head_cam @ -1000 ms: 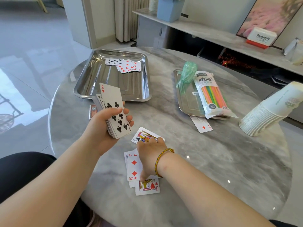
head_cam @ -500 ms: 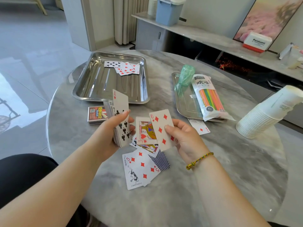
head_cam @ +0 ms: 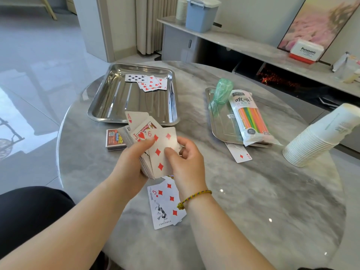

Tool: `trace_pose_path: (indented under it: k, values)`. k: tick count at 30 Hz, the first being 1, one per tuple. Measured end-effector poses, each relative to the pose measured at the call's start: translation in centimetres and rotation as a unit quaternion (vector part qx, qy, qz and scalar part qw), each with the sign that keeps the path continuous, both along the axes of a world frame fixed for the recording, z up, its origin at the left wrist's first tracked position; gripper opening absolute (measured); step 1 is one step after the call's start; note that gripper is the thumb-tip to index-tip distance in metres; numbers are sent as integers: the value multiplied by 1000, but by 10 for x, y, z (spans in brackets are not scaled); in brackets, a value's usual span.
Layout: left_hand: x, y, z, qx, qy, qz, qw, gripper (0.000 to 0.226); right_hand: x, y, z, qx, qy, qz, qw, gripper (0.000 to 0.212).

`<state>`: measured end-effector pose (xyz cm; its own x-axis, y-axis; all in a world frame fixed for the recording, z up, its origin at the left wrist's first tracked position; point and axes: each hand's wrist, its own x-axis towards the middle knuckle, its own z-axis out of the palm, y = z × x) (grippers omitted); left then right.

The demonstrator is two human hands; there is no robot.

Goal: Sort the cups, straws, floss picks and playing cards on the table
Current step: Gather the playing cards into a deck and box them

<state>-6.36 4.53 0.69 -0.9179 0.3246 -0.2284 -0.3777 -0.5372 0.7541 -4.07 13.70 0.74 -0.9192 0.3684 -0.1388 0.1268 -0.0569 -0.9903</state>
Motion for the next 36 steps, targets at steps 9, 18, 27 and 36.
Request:
trace_pose_path:
  k: [9, 18, 27, 36]
  values:
    - [2, 0, 0, 2, -26, -38, 999, 28, 2, 3, -3, 344, 14, 44, 938, 42]
    - [-17, -13, 0, -36, -48, 81, 995, 8, -2, 44, -35, 513, -214, 163, 815, 50]
    - [-16, -9, 1, -102, -57, 75, 990, 12, -29, 46, -30, 563, -264, 237, 746, 22]
    - [-10, -1, 1, -125, -84, -28, 988, 17, -7, 49, -9, -106, -46, -4, 993, 18]
